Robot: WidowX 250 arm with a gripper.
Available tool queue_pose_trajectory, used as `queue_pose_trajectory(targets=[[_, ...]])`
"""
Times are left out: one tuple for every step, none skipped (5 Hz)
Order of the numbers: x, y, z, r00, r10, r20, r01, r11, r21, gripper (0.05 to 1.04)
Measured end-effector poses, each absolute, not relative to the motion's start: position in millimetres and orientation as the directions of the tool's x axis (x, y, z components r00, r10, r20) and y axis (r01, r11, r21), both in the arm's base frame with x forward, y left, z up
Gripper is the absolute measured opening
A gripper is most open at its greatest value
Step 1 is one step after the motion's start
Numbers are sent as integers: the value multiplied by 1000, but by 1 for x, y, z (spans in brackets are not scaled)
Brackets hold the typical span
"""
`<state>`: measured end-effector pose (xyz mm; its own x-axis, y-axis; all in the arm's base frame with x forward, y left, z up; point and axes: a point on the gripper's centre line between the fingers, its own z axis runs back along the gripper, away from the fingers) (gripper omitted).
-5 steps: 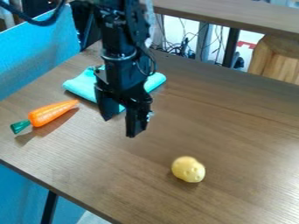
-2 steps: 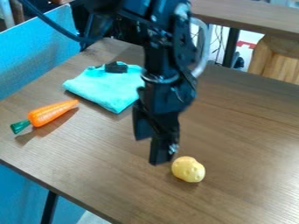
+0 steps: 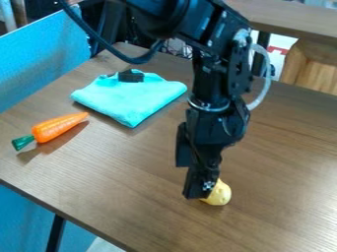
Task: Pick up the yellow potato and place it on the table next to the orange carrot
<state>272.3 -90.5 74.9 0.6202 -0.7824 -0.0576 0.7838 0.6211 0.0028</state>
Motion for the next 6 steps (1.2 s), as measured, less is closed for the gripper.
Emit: queue_pose_trajectory(targets=[[279, -92, 71, 602, -796, -60, 798, 603, 13, 999], [286, -94, 68, 579, -813, -61, 815, 579, 11, 999], [292, -96, 65, 567, -822, -53, 824, 567, 14, 999], [294, -98, 58, 558, -828, -60, 829, 559, 1, 999], [299, -99, 43, 534, -841, -88, 843, 538, -21, 999], [302, -99, 27, 541, -832, -123, 836, 548, -36, 999]])
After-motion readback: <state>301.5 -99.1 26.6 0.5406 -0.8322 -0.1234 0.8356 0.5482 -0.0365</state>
